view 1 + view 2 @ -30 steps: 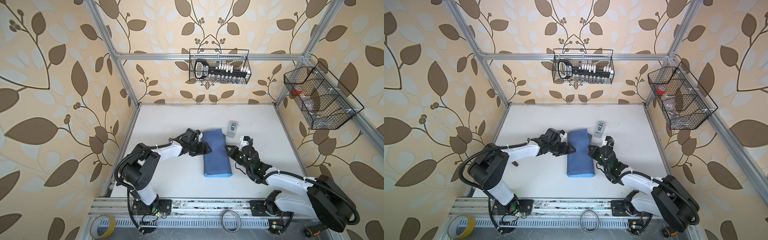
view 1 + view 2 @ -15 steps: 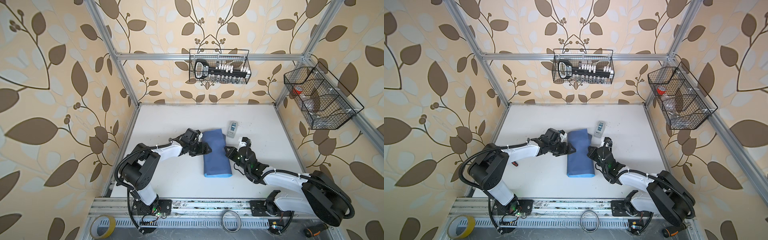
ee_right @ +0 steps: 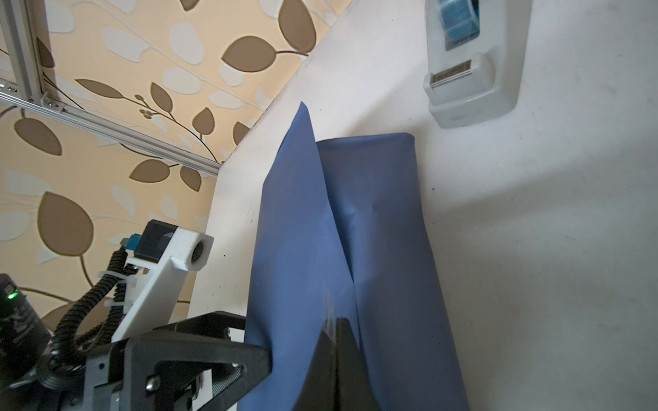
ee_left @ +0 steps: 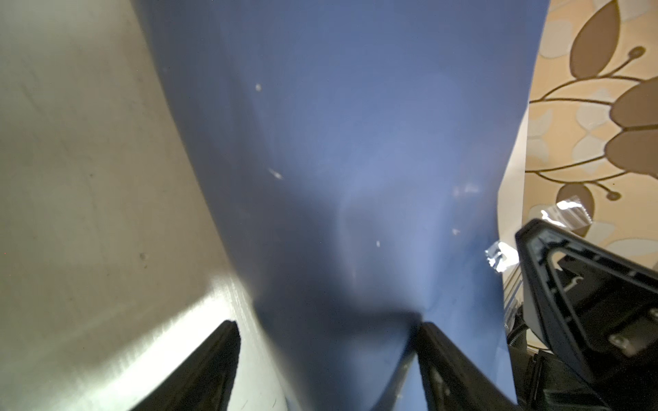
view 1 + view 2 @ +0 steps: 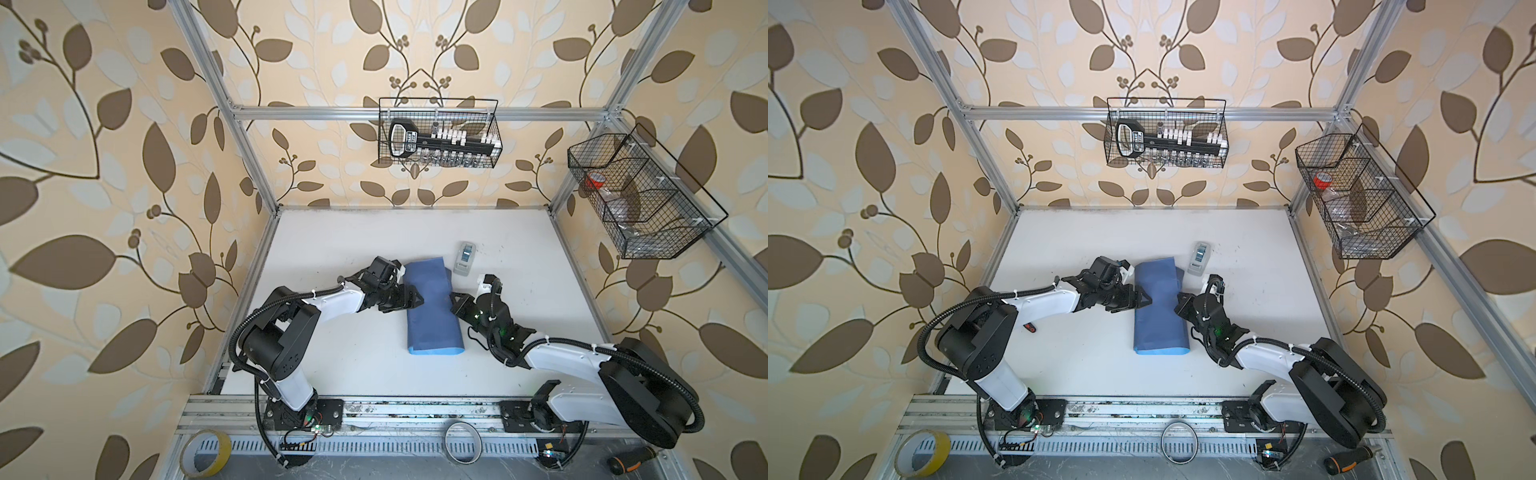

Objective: Wrap a gift box in wrapping paper
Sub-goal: Stick the wrapping paper to the gift box.

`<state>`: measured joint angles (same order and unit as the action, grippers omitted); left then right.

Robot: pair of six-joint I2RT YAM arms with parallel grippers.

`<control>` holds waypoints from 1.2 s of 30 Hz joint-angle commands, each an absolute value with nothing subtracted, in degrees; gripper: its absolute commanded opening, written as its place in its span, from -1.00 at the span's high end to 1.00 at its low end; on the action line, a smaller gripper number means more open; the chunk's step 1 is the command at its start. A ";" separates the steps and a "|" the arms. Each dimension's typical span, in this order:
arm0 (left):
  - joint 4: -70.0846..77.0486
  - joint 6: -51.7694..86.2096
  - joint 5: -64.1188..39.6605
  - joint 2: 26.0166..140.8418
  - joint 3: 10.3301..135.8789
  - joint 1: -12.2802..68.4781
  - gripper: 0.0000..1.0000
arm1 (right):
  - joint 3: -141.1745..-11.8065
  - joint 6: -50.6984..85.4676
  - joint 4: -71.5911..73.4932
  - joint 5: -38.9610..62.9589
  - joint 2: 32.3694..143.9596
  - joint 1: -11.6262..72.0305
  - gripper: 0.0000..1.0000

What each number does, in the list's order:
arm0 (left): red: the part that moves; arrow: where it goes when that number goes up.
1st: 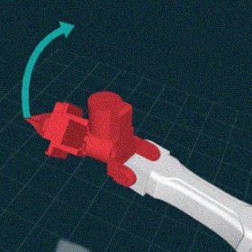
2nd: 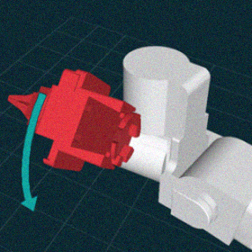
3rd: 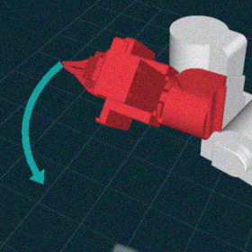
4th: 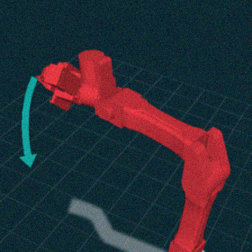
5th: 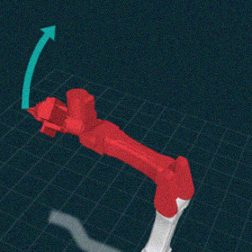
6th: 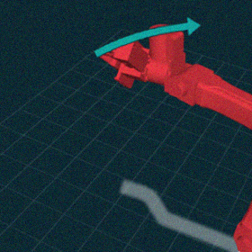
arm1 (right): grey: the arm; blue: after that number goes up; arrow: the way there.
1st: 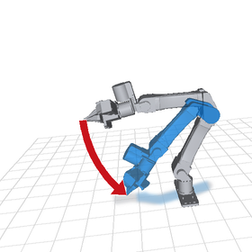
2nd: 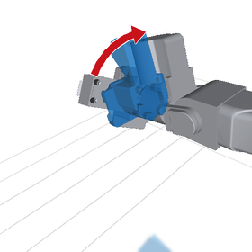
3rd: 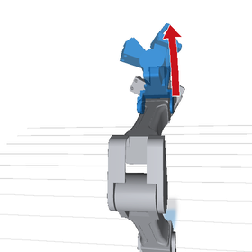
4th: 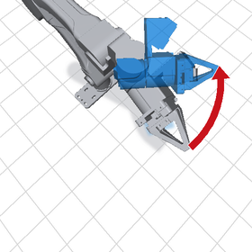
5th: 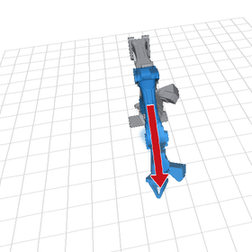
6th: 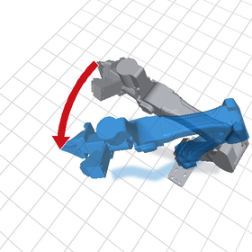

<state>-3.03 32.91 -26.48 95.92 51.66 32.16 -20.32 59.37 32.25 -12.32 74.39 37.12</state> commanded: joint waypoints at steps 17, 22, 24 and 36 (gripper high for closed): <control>-10.28 30.53 -21.71 98.02 49.86 31.99 -0.58 | -17.27 57.24 34.54 -13.28 76.77 37.35 1.00; -10.20 30.54 -21.80 98.06 49.76 31.91 -0.58 | -16.96 56.27 33.49 -13.27 75.94 37.37 0.94; -10.11 30.57 -21.88 97.98 49.79 31.95 -0.58 | -17.04 55.50 32.95 -13.02 75.86 37.40 0.92; -9.95 30.74 -22.15 98.26 49.97 31.96 -0.59 | -17.67 52.12 29.47 -13.71 76.34 37.57 0.76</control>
